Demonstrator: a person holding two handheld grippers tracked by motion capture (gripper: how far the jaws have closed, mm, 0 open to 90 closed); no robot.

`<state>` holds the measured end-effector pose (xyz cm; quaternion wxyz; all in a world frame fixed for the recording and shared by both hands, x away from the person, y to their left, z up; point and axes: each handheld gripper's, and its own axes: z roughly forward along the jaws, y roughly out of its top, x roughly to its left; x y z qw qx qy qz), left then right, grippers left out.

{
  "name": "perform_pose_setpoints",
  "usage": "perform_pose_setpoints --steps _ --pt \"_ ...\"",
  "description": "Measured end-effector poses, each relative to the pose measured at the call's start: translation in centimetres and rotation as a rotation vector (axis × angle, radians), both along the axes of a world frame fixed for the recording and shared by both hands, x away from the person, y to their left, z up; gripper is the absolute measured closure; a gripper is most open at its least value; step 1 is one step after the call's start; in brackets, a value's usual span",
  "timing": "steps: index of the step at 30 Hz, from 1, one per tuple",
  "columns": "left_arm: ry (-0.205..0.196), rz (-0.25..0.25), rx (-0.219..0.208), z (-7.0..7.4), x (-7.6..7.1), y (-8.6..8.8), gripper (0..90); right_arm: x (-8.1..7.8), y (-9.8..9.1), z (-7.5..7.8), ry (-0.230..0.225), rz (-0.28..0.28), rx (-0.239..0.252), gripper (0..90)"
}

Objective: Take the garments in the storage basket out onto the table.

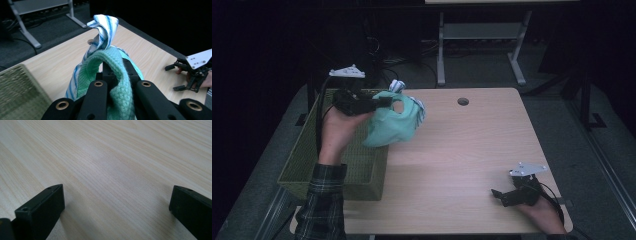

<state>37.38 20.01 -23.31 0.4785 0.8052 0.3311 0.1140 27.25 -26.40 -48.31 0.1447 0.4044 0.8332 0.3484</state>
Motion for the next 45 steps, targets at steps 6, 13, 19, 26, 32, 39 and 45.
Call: perform_pose_setpoints --steps 6,13,19,26,32,39,45 --pt "0.011 -0.035 -0.001 -0.5 0.1 -1.9 83.1 0.0 0.0 0.0 0.000 0.000 0.000 0.0" --pt "0.018 -0.079 -0.006 -1.0 0.2 -4.2 83.2 0.0 0.0 0.0 0.000 -0.001 0.001 0.0" --pt "0.031 -0.104 -0.007 -1.8 0.5 -5.8 83.2 0.0 0.0 0.0 0.001 -0.004 0.004 0.0" --pt "0.050 -0.115 -0.017 -2.9 0.7 -7.6 83.2 0.0 0.0 0.0 0.001 -0.004 0.004 0.0" --pt "0.053 -0.114 -0.014 -4.2 0.7 -9.0 83.2 0.0 0.0 0.0 0.000 -0.004 0.004 0.0" --pt "0.065 -0.114 0.013 -5.8 0.7 -10.8 83.1 0.0 0.0 0.0 -0.001 -0.005 0.007 0.0" --pt "0.061 -0.105 0.036 -6.9 0.8 -12.2 83.1 0.0 0.0 0.0 -0.001 -0.004 0.006 0.0"
